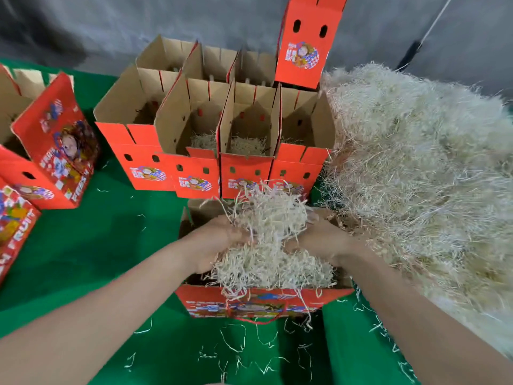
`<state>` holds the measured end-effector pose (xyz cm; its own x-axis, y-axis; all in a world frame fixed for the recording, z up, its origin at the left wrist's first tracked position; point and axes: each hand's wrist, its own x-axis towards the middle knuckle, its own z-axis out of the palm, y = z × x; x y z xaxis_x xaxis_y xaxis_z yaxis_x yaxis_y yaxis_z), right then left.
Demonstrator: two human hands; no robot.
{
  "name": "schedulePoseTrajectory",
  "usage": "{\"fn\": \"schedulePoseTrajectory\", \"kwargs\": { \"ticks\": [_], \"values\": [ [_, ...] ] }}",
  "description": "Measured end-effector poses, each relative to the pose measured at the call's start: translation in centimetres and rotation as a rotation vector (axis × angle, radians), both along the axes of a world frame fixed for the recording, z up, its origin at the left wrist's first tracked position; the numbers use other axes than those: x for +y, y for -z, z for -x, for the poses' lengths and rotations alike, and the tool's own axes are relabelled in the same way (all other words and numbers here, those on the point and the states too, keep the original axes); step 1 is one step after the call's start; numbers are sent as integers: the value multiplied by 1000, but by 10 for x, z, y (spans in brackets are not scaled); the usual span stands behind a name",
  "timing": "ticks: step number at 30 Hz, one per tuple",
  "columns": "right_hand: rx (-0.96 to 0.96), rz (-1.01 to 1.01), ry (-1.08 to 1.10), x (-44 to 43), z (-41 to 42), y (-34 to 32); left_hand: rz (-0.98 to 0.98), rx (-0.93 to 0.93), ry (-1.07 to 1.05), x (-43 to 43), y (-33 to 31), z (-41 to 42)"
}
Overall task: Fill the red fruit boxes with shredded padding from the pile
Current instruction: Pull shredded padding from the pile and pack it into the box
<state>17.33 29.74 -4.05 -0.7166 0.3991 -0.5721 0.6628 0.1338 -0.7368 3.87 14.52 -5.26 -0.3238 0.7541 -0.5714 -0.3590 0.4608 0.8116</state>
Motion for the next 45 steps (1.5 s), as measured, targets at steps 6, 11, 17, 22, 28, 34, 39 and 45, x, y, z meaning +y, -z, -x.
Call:
{"fn": "schedulePoseTrajectory", "kwargs": {
  "ticks": [6,11,17,22,28,34,39,45],
  "values": [
    [66,15,266,32,-35,-4,16,-37,-318,-19,-8,39],
    [81,202,109,11,-12,-9,-72,-143,-171,-10,-7,16],
    [172,102,2,11,1,-5,0,194,-61,-1,6,1],
    [183,140,169,44,-30,0,88,270,-73,-36,9,34],
    [287,182,-247,42,-47,-8,157,425,191,-28,3,28],
    [-99,-477,-674,27,-21,-1,456,320,714,11,0,24],
    [-390,-576,-821,24,15,26,610,948,1142,46,29,11],
    [-560,-586,-943,28,58,85,777,978,1377,79,77,15]
  ]
}}
